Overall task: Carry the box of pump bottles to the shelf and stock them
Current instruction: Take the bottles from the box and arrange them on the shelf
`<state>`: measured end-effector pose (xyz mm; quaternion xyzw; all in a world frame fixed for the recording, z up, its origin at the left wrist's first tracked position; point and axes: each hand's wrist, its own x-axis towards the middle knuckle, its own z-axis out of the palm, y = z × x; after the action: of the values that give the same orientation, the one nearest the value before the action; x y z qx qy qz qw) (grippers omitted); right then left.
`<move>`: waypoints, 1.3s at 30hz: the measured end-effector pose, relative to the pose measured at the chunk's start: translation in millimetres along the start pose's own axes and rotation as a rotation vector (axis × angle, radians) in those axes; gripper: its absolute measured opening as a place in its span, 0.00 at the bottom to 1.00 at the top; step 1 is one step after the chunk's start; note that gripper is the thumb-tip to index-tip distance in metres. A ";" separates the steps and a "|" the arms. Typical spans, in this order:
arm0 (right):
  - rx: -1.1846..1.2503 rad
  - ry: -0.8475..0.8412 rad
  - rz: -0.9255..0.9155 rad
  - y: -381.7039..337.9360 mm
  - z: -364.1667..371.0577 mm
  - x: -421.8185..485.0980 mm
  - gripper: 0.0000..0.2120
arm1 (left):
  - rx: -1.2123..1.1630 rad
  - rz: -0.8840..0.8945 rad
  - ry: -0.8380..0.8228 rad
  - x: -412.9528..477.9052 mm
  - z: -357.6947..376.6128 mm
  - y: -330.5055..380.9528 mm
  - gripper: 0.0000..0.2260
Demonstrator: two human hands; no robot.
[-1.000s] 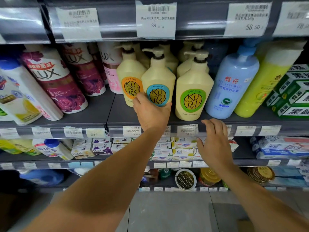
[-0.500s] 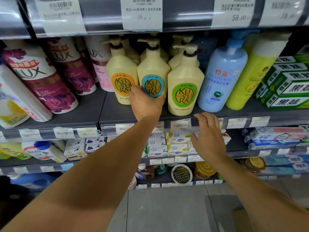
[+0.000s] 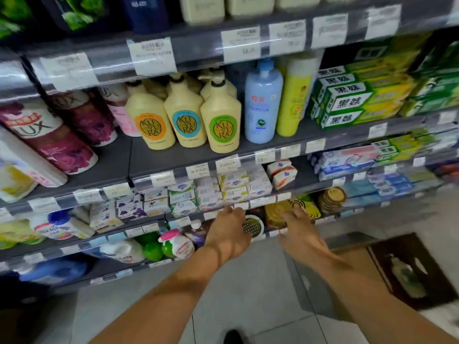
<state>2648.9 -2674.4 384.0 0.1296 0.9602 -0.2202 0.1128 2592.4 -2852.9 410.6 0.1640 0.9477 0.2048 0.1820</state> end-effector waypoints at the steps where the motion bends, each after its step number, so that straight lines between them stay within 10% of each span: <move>1: 0.011 -0.046 0.028 15.6 5.7 -15.5 0.18 | 0.047 0.020 -0.051 -9.5 8.1 10.5 0.17; 6: 0.046 -0.270 0.184 93.8 -2.5 -112.3 0.19 | 0.207 0.255 -0.258 -60.3 67.7 62.8 0.15; 12: 0.062 -0.340 0.270 209.6 -17.4 -241.3 0.20 | 0.379 0.133 -0.679 -131.6 156.8 161.3 0.14; 20: 0.088 -0.355 0.408 335.0 -51.6 -344.9 0.20 | 0.331 0.251 -0.759 -182.1 242.5 305.0 0.16; 39: 0.083 -0.495 0.489 513.3 -97.4 -179.3 0.19 | 0.185 -0.053 -0.835 -16.7 358.5 397.3 0.12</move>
<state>2955.3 -2219.8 316.4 0.3029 0.8346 -0.2501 0.3862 2848.6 -2398.9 288.4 0.2240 0.8110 0.0303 0.5396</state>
